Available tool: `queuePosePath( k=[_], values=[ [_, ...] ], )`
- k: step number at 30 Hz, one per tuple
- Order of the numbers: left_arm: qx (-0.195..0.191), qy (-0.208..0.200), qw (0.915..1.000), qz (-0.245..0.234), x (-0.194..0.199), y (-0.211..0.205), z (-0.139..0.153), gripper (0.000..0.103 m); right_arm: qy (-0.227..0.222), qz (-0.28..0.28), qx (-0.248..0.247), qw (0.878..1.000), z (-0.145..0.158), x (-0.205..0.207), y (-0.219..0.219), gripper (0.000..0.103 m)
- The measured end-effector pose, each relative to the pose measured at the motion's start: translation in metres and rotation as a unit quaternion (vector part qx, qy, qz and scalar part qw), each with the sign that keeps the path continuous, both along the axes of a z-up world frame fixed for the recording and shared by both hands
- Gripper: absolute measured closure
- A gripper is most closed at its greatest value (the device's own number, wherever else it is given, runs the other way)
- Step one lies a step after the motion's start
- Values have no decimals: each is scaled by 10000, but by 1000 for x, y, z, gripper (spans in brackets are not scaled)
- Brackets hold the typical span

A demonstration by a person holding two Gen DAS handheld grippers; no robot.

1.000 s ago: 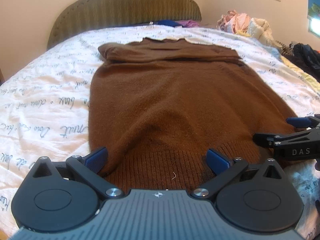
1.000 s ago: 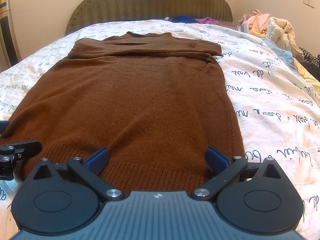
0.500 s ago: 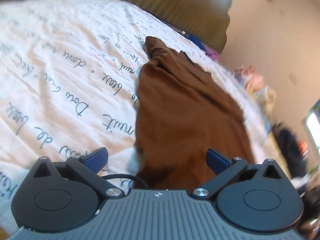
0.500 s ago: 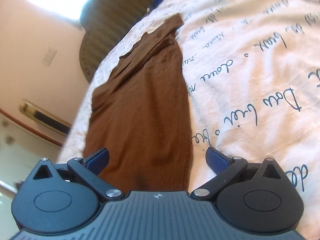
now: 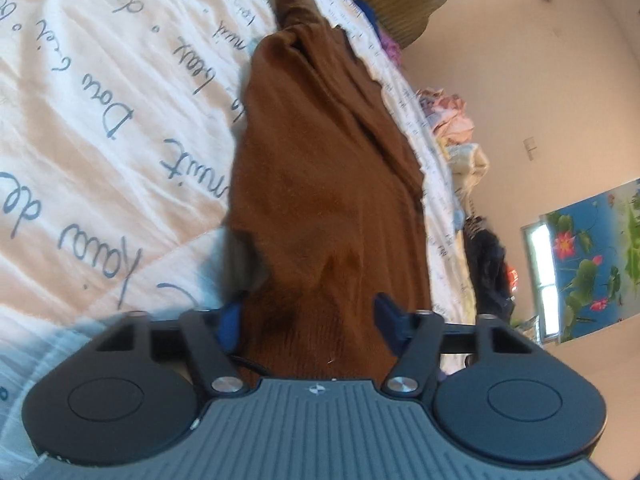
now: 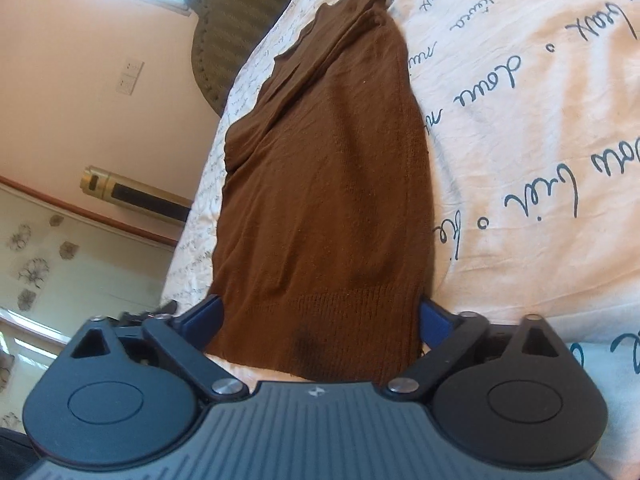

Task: Fold small clothes
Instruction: 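Grasp the sweater hem with both grippers and lift it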

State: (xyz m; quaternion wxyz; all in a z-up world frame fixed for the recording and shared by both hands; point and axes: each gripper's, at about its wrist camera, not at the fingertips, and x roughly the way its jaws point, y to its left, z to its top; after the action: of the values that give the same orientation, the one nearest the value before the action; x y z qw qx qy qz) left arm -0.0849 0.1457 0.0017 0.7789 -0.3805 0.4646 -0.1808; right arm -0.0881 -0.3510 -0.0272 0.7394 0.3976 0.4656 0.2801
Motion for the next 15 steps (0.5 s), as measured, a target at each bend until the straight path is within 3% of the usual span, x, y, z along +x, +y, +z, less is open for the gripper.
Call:
queuePosePath(
  k=[2, 4, 6, 7, 8, 12, 15],
  values=[
    [156, 31, 9997, -160, 3, -3, 0, 55, 167, 11, -57, 9998, -8, 5, -1, 57],
    [306, 27, 9989, -363, 5, -7, 1, 55, 268, 36, -54, 9996, -15, 8, -1, 70],
    [380, 20, 9978, -540, 5, -9, 3, 56, 291, 54, 77, 9995, -18, 8, -1, 70],
    [467, 4, 9971, -595, 2, -8, 3, 70, 284, 93, 37, 9995, -18, 8, -1, 78],
    [562, 27, 9965, -625, 1, -8, 3, 97, 312, 127, 14, 9994, -20, 7, 0, 93],
    [819, -436, 9940, -583, -10, -8, 22, 100, 117, 127, 326, 9993, -16, 1, 1, 97],
    [503, -796, 9945, -451, -12, -4, 45, 100, -208, -2, 575, 9981, 4, 3, -1, 97]
  ],
)
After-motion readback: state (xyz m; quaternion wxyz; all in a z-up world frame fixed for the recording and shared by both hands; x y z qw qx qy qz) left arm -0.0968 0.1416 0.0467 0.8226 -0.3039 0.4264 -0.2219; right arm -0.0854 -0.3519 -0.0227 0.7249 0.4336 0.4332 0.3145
